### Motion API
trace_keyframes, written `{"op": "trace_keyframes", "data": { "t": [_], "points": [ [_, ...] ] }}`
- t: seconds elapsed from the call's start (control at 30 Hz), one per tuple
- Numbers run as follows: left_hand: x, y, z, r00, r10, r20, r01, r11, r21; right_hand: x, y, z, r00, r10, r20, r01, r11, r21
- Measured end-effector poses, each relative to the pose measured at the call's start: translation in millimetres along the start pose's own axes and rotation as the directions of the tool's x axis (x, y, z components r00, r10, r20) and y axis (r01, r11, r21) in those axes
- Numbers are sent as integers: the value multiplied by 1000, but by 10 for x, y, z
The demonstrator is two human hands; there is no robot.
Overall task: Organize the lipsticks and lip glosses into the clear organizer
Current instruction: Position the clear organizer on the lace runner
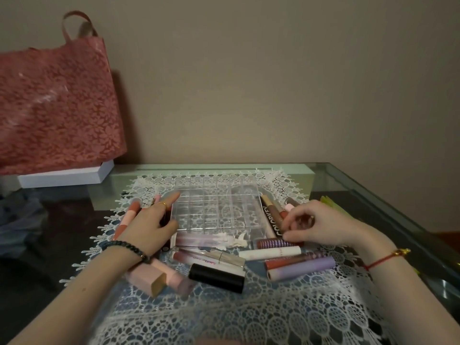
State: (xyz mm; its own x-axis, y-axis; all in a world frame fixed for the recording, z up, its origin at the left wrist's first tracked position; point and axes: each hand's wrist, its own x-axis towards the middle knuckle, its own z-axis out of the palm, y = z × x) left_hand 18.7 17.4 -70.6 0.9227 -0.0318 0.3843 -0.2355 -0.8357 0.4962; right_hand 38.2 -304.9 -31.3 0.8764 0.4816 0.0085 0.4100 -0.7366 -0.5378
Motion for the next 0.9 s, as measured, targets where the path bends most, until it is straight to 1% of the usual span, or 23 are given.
{"op": "trace_keyframes", "data": {
  "t": [0.07, 0.17, 0.2, 0.27, 0.33, 0.4, 0.57, 0.63, 0.73, 0.8, 0.9],
  "points": [
    [4, -11, 2, 1000, 4, 1, -4, 1000, -8, -12, 28, -12, 997, 2, 75, -2, 1000, -6],
    [12, -32, 7, 1000, 8, 3, -8, 1000, -18, -10, 34, -11, 996, 15, 90, -15, 1000, -5],
    [15, -40, 10, 1000, 12, 3, -12, 1000, -22, -9, 29, -6, 998, 25, 62, -24, 1000, -5],
    [16, -50, 13, 1000, 9, 1, -9, 1000, -29, 10, 29, 21, 997, 50, -56, -51, 998, -28],
    [16, -49, 14, 1000, 7, 0, -7, 999, -33, 52, 24, 71, 981, 71, -180, -91, 990, -106],
    [19, -43, 17, 1000, 10, 0, -10, 1000, -26, 106, 7, 141, 964, 104, -246, -144, 978, -148],
    [6, -24, 3, 1000, 10, -10, -11, 999, -34, 315, -30, 234, 934, 223, -279, -280, 942, -185],
    [1, -18, 2, 1000, 11, -15, -12, 999, -32, 389, -50, 238, 918, 270, -291, -328, 928, -174],
    [-3, -4, -3, 1000, 3, -9, -3, 999, -41, 466, -98, 244, 900, 336, -280, -395, 899, -191],
    [-11, 2, -6, 1000, 2, -7, -3, 999, -49, 493, -122, 244, 885, 359, -297, -421, 889, -178],
    [-23, 7, -24, 1000, 8, 22, -7, 999, -50, 468, -122, 238, 866, 350, -356, -426, 890, -161]
  ]
}}
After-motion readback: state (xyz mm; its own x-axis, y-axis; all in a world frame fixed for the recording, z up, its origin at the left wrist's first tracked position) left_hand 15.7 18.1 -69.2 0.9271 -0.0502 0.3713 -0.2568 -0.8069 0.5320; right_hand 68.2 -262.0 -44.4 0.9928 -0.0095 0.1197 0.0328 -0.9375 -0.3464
